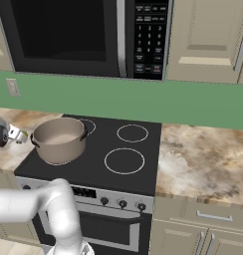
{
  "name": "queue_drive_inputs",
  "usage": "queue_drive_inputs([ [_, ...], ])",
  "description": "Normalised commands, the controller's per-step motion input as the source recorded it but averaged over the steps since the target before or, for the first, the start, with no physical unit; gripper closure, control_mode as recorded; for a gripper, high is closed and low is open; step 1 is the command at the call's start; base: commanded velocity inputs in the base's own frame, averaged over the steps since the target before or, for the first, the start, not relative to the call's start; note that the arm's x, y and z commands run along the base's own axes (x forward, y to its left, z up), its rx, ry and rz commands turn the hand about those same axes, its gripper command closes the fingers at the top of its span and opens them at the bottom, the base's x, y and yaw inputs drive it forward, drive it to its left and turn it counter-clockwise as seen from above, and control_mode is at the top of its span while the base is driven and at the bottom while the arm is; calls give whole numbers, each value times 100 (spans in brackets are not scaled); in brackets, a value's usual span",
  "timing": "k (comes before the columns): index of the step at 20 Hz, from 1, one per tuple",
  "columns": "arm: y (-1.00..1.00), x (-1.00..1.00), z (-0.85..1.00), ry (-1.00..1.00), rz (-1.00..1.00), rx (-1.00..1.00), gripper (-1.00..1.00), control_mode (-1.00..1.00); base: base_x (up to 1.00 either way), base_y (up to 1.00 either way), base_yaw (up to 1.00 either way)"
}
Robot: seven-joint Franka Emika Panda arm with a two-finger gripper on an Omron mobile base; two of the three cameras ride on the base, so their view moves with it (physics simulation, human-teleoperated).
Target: Turn on the burner for the pot on the stove. Wait thirty seconds for the pot to heat up. Then add the broccoli to the pot.
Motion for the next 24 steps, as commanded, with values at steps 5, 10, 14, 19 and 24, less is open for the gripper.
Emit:
queue_drive_inputs([
  [5, 21, 30, -6, 0, 0, 0, -100, -100, 0, 0, 0],
  [10, 15, 27, -29, 4, 0, 0, -100, -100, 0, 0, 0],
  [14, 3, 10, -43, 15, 0, 0, -100, -100, 0, 0, 0],
  [19, 0, 19, -35, 12, 0, 0, -100, -100, 0, 0, 0],
  [24, 5, 18, -34, 4, 0, 0, -100, -100, 0, 0, 0],
])
